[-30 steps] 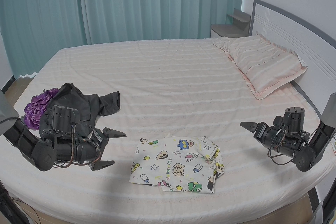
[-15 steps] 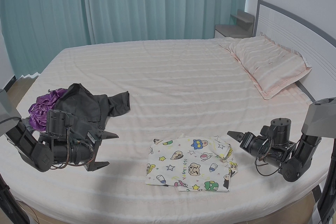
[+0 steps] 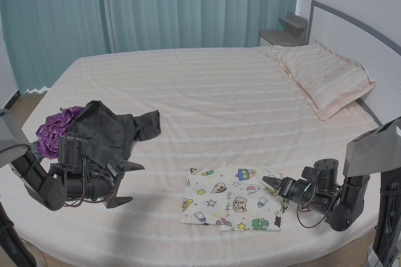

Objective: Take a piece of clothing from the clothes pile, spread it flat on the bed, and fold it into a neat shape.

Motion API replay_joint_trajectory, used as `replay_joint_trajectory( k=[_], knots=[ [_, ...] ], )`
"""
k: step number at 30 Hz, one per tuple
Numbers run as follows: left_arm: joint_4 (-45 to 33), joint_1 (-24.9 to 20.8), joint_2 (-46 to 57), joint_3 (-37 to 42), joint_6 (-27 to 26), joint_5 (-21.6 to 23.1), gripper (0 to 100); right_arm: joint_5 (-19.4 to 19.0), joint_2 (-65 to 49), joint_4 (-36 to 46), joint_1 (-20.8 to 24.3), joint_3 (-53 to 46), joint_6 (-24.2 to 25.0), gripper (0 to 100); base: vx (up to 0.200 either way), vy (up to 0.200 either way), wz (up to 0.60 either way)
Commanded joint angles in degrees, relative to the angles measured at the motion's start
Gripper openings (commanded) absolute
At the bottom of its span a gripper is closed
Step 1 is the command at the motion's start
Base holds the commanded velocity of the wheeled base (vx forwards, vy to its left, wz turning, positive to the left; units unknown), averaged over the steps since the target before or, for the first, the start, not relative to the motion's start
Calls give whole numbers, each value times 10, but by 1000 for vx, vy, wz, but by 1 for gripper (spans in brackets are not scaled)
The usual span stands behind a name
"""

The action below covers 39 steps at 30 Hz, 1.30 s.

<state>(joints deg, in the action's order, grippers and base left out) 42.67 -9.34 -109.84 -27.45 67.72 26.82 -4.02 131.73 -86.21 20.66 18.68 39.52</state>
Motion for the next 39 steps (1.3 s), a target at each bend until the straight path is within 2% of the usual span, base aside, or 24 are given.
replay_joint_trajectory(
  k=[1,10,16,17,25,32,39],
  knots=[
    [0,-2,-5,1,0,0,100,0,14,0,2,-3,0,100,0,0,0],
    [0,-2,-6,0,0,0,100,0,47,-5,9,26,-1,100,0,0,0],
    [0,-2,-6,0,0,0,100,-2,70,2,4,52,-27,100,0,0,0],
    [0,-2,-6,0,0,0,100,-1,75,-4,4,52,-30,0,0,0,0],
    [0,-2,-6,1,0,0,100,-2,76,-27,-26,51,-59,0,0,0,0],
    [0,-2,-6,1,0,0,100,-6,87,-33,-62,91,-59,0,0,0,0],
    [0,-2,-8,2,-12,-1,100,-25,107,-34,-77,112,-59,0,0,0,0]
  ],
)
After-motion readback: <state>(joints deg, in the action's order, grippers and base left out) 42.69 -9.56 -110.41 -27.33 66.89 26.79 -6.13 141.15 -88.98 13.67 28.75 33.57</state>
